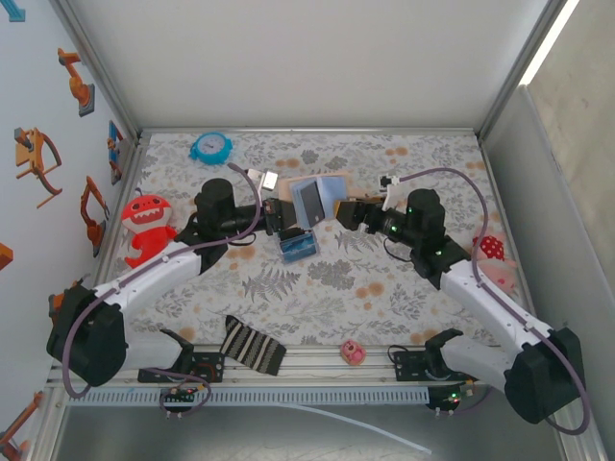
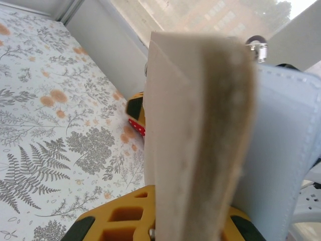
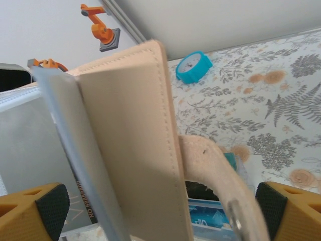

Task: Take the credit cards out of the card holder

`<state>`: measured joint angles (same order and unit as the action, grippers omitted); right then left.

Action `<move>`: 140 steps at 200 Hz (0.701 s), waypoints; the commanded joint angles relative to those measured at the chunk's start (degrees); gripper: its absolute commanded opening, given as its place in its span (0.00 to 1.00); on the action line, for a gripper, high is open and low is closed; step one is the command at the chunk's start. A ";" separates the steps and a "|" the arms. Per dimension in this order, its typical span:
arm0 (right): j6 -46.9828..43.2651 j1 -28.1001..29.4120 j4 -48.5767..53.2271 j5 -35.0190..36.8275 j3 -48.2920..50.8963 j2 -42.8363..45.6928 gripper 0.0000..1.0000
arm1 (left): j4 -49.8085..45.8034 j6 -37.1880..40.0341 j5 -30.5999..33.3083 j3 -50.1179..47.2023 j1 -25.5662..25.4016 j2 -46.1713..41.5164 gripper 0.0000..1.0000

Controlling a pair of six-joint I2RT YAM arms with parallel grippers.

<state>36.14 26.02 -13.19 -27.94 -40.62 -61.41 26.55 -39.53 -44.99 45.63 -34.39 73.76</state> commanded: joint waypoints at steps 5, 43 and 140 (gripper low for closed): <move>5.38 -0.60 -10.64 -7.16 1.65 -2.25 0.95 | 4.77 -1.03 -2.69 -0.45 0.38 -2.38 0.06; 9.04 -0.56 -19.44 -12.41 1.77 -5.96 0.82 | 8.50 -3.62 -4.16 -1.15 0.38 -1.01 0.06; 11.07 -0.71 -22.17 -11.72 3.07 -4.84 0.00 | 6.11 -3.46 -5.01 -0.54 0.64 1.66 0.24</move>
<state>47.05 25.52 -33.52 -40.47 -38.39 -68.49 34.24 -44.82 -48.84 44.80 -33.93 76.34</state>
